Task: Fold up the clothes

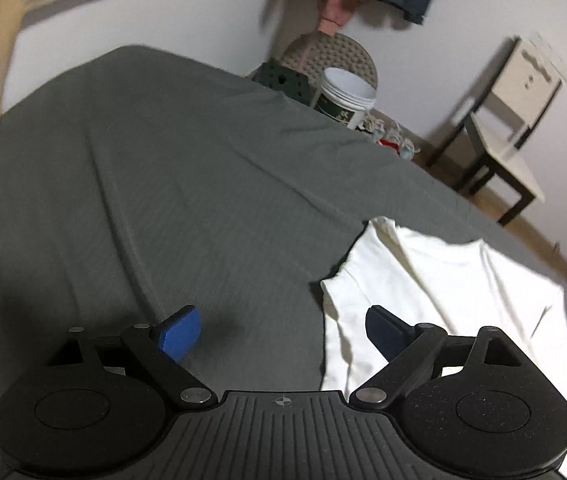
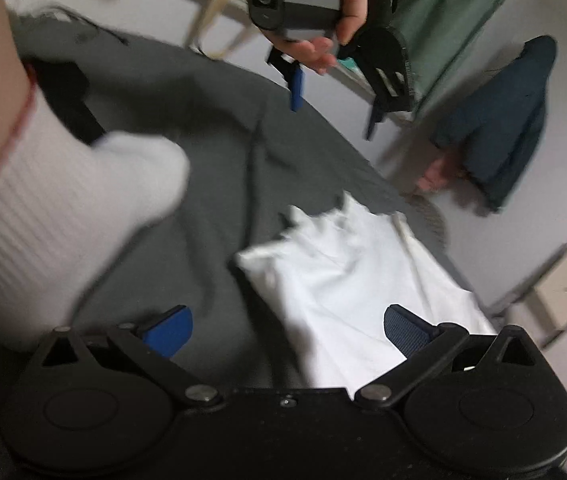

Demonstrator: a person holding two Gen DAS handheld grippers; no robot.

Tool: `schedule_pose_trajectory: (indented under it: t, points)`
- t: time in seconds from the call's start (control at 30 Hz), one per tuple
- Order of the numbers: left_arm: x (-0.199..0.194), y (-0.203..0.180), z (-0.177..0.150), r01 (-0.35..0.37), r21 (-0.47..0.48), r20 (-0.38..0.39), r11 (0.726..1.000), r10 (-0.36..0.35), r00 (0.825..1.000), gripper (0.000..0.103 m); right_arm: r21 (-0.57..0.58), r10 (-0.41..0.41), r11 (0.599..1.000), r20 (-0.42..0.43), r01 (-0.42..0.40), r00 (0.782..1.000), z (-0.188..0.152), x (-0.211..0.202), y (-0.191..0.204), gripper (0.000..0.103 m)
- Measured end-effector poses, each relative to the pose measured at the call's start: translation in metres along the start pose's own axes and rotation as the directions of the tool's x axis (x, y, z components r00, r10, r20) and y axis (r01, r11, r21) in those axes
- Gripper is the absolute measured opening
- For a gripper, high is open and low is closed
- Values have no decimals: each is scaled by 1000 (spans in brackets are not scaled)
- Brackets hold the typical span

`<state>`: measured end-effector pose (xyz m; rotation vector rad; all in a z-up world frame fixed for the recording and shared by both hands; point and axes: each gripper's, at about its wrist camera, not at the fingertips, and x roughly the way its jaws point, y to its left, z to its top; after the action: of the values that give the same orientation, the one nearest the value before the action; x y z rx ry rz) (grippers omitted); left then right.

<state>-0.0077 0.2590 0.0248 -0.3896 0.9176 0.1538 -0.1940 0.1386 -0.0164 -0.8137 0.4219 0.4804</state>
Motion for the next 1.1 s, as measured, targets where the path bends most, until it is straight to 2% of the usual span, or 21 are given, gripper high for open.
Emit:
schedule_pose_trajectory:
  t: [0.1,0.23,0.33,0.43,0.53,0.6,0.67,0.77,0.87,0.97,1.1]
  points:
    - [3,-12,-3,-10,55,-18,998,11,1000,90,-29,13,999,-23,-14,1000,-2,4,4,103]
    - [-3,-25,-5,-11,111,-63,994,18,998,90,-66,-26,998,-5,25,1000,-3,2,10,103]
    - [-17,-28,-3,-25,162,-81,986,39,996,90,-77,-36,996,3,36,999,-4,0,11,103]
    - [-41,-33,6,-48,209,-78,977,66,995,90,-39,-37,999,28,39,999,-4,-6,4,103]
    - [-67,-41,19,-59,263,-37,963,71,997,90,-6,-11,1000,36,12,999,-1,-12,-1,103]
    - [-82,-47,29,-74,288,9,955,74,997,90,-12,-27,1000,42,27,999,0,-12,2,103]
    - [-89,-49,38,-55,277,49,959,43,998,90,-23,-52,998,43,53,998,0,-10,4,103]
    - [-78,-50,47,20,266,35,964,-30,999,90,-22,-57,998,21,57,998,0,-5,5,103]
    - [-47,-55,50,62,296,28,953,-74,997,90,-20,-40,999,13,40,999,1,-1,5,103]
    - [-6,-60,51,117,312,-38,943,-111,993,90,-115,-130,985,-26,126,991,-6,22,16,101]
    - [45,-61,49,170,362,-108,917,-139,984,90,-45,-42,998,25,43,999,-5,22,0,97]
